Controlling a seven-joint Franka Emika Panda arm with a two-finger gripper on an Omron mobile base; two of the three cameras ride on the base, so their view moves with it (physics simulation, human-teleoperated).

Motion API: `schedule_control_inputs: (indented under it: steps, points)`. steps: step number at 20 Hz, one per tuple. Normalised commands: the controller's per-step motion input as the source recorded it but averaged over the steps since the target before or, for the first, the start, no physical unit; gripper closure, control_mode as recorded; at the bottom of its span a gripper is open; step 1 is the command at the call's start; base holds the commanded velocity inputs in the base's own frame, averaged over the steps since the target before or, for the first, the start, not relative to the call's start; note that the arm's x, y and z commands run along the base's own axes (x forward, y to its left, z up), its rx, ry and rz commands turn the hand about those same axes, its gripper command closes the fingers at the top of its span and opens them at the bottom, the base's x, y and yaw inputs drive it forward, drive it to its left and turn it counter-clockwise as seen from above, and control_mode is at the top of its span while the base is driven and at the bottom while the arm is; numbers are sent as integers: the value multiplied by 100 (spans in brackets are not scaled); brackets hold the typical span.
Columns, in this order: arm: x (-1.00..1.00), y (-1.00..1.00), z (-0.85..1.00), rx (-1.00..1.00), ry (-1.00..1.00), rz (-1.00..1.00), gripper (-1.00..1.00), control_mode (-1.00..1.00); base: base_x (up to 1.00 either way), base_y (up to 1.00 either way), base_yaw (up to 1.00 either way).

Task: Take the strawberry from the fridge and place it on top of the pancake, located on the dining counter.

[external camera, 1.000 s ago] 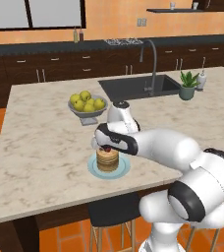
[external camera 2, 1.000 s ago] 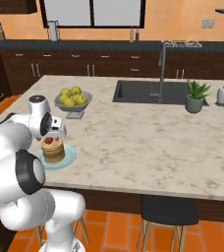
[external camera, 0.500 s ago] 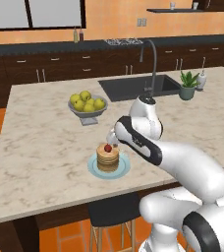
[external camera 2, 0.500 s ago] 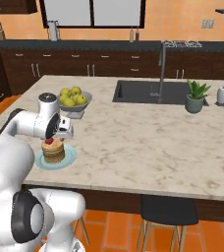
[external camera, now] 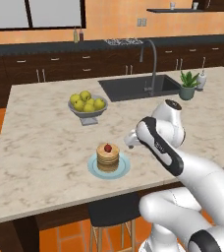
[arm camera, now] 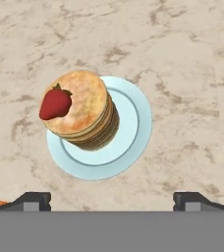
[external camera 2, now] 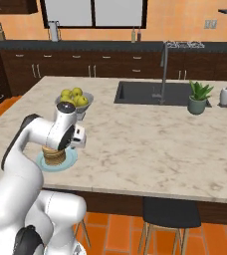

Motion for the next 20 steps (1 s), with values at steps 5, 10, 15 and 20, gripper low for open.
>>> schedule_control_inputs:
  steps: [5,10,15,20]
  points:
    - [-1,-26,0,0,0,0,-100,-100,0,0,0]
    - [0,-23,-1,0,0,0,-100,-100,0,0,0]
    - [-4,-35,-2,0,0,-1,-100,-100,0,0,0]
    - [-13,-52,-1,0,0,-4,-100,-100,0,0,0]
